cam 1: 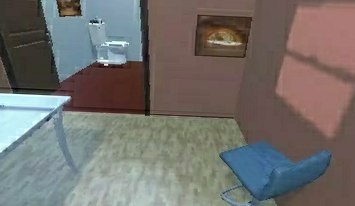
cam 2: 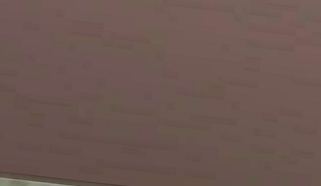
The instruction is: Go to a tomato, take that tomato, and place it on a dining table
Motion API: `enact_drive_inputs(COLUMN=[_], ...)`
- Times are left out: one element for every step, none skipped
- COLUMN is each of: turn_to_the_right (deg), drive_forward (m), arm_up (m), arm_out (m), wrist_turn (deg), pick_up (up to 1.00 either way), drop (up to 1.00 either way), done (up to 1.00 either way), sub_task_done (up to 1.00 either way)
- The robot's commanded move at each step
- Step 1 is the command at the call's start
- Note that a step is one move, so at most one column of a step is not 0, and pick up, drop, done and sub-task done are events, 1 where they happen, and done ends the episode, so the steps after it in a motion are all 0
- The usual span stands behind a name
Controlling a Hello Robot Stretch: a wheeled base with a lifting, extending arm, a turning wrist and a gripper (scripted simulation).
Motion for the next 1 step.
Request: enact_drive_inputs(turn_to_the_right=[-9.0], drive_forward=[0.00], arm_up=[0.00], arm_out=[0.00], wrist_turn=[0.0], pick_up=[0.00], drop=[0.00], done=[0.00], sub_task_done=[0.00])
